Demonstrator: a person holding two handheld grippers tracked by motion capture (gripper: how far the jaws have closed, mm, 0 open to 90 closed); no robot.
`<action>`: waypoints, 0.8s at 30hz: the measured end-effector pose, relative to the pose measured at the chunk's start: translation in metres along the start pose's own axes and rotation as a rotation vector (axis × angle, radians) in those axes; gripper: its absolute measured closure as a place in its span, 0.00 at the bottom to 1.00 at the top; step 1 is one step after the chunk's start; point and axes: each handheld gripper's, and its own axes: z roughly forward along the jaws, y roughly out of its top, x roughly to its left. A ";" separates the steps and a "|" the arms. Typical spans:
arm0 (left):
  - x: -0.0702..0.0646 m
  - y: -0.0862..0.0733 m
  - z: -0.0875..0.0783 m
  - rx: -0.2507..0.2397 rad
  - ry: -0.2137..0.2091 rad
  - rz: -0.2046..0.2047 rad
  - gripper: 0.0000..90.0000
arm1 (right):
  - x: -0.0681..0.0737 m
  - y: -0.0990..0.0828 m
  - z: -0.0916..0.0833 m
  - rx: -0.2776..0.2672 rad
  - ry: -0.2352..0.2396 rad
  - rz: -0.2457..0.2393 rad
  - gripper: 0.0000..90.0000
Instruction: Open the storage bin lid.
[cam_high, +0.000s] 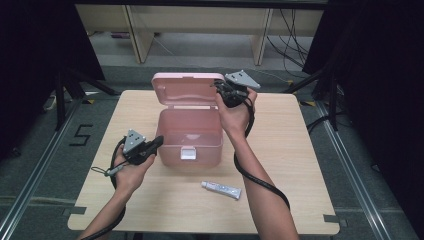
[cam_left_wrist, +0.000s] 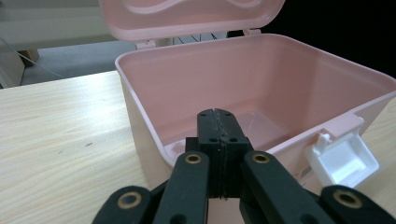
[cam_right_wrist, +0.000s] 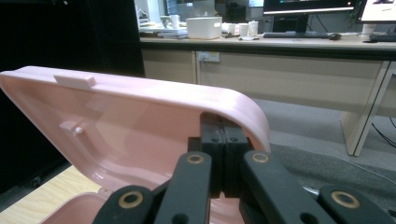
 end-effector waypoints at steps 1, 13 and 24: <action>0.000 0.000 0.000 0.000 0.000 0.000 1.00 | 0.000 0.000 0.001 -0.002 -0.001 0.000 1.00; 0.000 0.000 0.001 0.000 -0.001 0.001 1.00 | -0.003 0.003 0.013 -0.001 -0.015 0.006 1.00; 0.000 0.000 0.001 0.003 0.000 0.005 1.00 | -0.005 0.007 0.022 0.007 -0.032 0.016 1.00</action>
